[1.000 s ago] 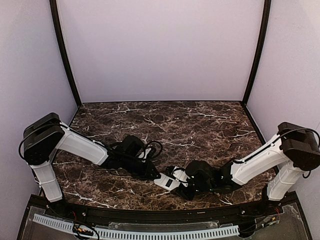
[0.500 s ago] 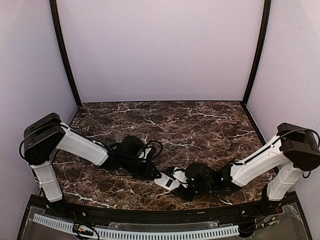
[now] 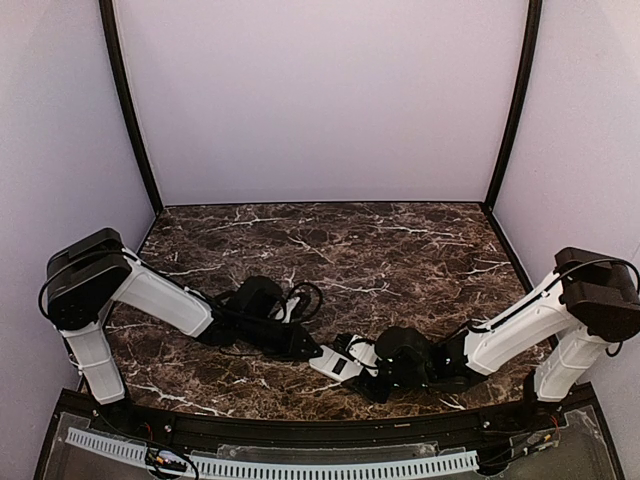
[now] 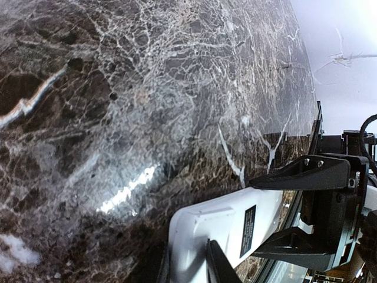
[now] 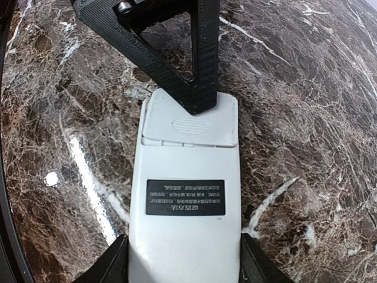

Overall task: Load the batteries into the remote control
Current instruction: Press the battery cover on the remote control.

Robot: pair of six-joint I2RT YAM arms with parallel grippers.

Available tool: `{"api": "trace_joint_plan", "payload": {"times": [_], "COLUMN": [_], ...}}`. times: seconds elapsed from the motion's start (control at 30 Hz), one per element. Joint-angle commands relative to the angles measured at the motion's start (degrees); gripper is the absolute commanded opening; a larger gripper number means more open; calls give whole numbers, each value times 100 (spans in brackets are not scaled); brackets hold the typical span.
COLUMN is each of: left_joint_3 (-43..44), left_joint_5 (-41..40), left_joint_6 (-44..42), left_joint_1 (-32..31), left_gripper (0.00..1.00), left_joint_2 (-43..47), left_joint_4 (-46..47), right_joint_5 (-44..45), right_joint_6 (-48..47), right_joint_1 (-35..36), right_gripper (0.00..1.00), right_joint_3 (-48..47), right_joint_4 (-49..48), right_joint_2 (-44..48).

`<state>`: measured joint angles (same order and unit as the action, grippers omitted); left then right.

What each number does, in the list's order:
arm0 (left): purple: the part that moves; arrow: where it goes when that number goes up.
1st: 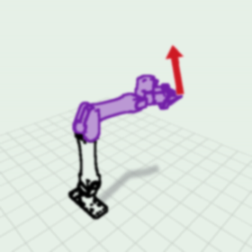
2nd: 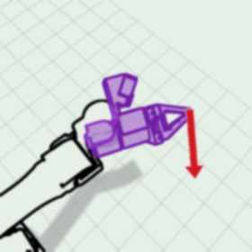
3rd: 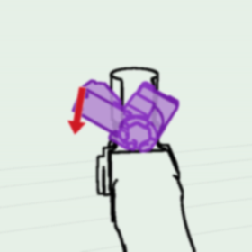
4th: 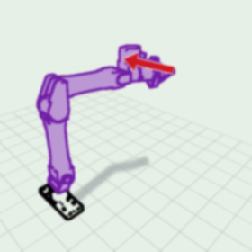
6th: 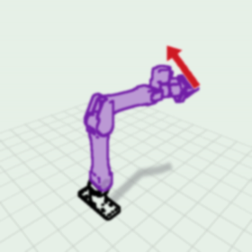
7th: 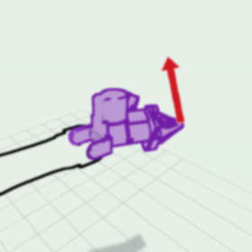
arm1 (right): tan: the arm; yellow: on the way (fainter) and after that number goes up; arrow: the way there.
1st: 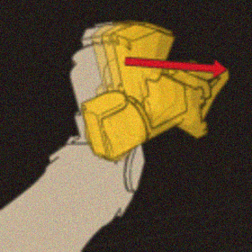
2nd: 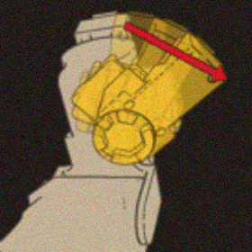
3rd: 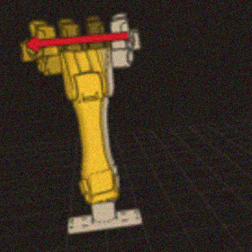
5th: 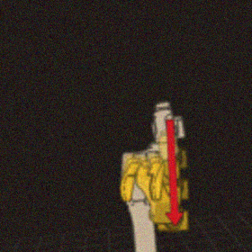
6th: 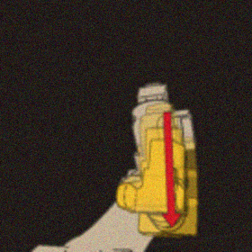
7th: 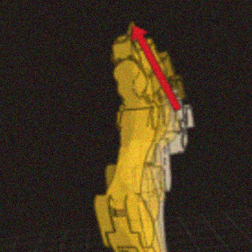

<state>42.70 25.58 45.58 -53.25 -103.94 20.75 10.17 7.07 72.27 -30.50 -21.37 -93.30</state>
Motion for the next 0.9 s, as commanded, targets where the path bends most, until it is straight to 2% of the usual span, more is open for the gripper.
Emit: {"api": "trace_joint_plan", "payload": {"times": [0.0, 0.27, 0.4, 0.6, 0.87], "left_joint_3": [-402, -513, -376, -415, -622], "left_joint_5": [715, 831, 848, 911, 992], "left_joint_6": [-28, 114, 77, 154, 207], "left_joint_1": [-528, -439, -441, -441, -436], "left_gripper": [21, 21, 21, 21, 20], "left_joint_2": [-313, -144, -60, -47, -222], "left_joint_4": [-1047, -989, -1247, -1202, -607], "right_joint_5": [573, 495, 709, 740, -19], "right_joint_6": [-206, -369, -436, -454, -677], "right_joint_1": [-122, -50, 45, 81, 118], "right_gripper": [0, 0, 0, 0, 0], "right_joint_3": [-23, -142, -302, -246, 90], "right_joint_4": [-407, -262, -53, -181, -667], "right_joint_2": [0, -127, -248, -207, 127]}}
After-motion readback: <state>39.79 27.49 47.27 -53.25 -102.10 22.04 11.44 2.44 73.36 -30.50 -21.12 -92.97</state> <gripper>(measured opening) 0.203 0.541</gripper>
